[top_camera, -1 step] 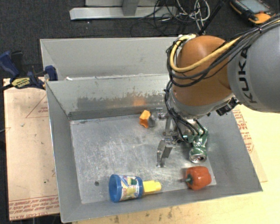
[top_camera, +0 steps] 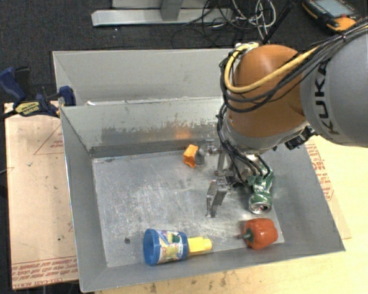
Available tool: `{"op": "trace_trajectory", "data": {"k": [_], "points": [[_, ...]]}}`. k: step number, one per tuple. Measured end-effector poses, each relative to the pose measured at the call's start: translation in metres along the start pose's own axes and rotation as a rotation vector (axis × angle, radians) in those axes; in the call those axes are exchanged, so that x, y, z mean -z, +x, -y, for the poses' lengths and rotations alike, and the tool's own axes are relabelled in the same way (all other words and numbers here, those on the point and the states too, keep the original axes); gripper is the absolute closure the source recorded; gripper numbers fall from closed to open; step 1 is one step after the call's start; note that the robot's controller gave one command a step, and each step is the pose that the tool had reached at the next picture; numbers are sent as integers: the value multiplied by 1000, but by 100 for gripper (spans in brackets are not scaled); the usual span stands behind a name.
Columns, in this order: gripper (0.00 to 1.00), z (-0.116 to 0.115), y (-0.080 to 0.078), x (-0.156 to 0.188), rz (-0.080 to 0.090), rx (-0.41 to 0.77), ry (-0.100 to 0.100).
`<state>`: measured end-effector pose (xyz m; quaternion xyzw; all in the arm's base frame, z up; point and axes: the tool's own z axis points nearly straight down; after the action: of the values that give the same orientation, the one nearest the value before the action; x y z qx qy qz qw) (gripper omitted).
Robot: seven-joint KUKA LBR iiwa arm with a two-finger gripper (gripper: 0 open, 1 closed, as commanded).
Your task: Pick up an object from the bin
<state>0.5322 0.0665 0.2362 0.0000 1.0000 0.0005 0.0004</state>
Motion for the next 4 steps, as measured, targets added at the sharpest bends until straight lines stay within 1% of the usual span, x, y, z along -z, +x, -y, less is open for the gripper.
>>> {"op": "trace_trajectory", "data": {"k": [1, 2, 3, 4], "points": [[0, -30, 17, -65, 4, 81, 0], [0, -70, 52, -79, -7, 147, 1], [0, -77, 49, -92, -1, 345, 0], [0, -86, 45, -162, 19, 260, -2]]}}
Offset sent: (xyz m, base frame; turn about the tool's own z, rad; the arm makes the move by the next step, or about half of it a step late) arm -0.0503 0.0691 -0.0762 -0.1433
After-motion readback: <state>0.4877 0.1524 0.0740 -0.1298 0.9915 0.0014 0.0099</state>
